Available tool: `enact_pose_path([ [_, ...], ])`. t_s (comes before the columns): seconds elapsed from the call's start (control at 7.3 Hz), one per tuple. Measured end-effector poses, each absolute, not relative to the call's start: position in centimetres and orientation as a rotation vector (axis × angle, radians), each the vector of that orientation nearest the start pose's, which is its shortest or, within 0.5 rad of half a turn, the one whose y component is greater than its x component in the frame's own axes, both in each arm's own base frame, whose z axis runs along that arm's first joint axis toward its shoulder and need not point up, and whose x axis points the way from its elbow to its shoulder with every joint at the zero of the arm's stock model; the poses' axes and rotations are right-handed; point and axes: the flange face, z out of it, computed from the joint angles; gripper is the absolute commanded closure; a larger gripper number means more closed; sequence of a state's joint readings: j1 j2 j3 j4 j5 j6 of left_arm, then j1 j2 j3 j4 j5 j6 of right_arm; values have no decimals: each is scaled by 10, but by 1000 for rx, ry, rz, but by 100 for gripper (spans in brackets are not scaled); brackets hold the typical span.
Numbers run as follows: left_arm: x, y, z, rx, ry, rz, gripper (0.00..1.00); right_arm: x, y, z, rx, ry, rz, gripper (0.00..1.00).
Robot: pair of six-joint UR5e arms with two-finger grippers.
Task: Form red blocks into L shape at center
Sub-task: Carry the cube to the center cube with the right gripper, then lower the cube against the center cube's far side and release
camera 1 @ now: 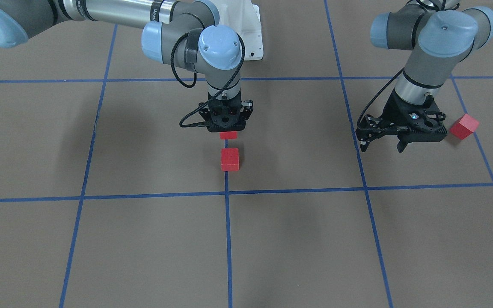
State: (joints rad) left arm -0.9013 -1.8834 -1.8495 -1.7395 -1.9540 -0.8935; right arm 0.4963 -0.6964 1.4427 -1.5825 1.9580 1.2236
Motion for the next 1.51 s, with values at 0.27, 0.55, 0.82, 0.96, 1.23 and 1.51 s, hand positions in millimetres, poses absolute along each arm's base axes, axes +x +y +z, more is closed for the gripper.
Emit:
enact_pose_path([
  [0.27, 292, -524, 347, 276, 785, -65, 0, -624, -449, 182, -35, -833, 19, 100],
  [0.55, 292, -524, 349, 274, 783, -64, 0, -625, -453, 184, -29, -835, 29, 100],
  [0.82, 293, -525, 351, 271, 780, -64, 0, -623, -457, 185, -9, -826, 40, 100],
  [0.96, 294, -525, 352, 270, 779, -65, 0, -623, -459, 186, -3, -822, 45, 100],
  [1.23, 294, -525, 352, 269, 778, -65, 0, -623, -460, 186, 8, -818, 49, 100],
  [1.51, 294, -526, 353, 268, 777, -66, 0, -622, -461, 185, 17, -816, 51, 100],
])
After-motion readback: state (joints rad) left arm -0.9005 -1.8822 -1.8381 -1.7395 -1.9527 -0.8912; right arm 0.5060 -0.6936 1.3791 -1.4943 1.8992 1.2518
